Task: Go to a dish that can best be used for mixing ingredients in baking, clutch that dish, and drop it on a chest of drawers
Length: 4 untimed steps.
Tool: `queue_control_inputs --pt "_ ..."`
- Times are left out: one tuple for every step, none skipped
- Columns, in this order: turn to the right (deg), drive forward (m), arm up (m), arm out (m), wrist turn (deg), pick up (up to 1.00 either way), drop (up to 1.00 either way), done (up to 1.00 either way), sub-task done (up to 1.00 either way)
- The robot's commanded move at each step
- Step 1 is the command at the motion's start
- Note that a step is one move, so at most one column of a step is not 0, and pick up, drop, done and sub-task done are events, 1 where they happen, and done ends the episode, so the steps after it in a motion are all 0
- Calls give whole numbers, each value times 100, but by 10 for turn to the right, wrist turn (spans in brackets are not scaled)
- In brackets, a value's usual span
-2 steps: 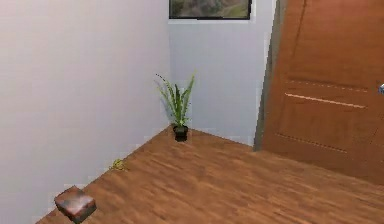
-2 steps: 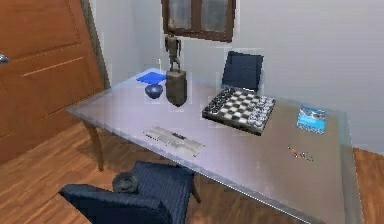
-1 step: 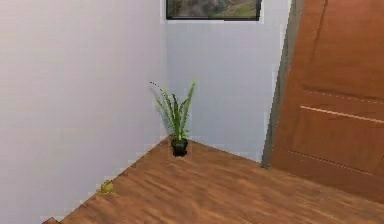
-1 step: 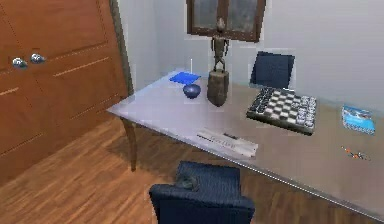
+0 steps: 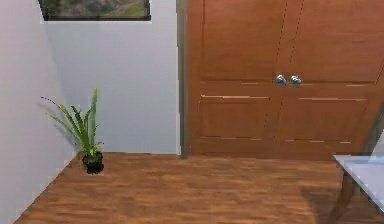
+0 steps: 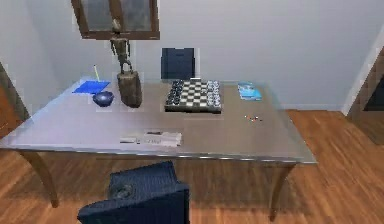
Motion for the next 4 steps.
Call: queue_control_inputs --pt "0 45 0 0 0 0 0 0 0" --pt "450 0 0 0 0 0 0 0 0" --pt "150 0 0 0 0 0 0 0 0" --pt "0 35 0 0 0 0 0 0 0"
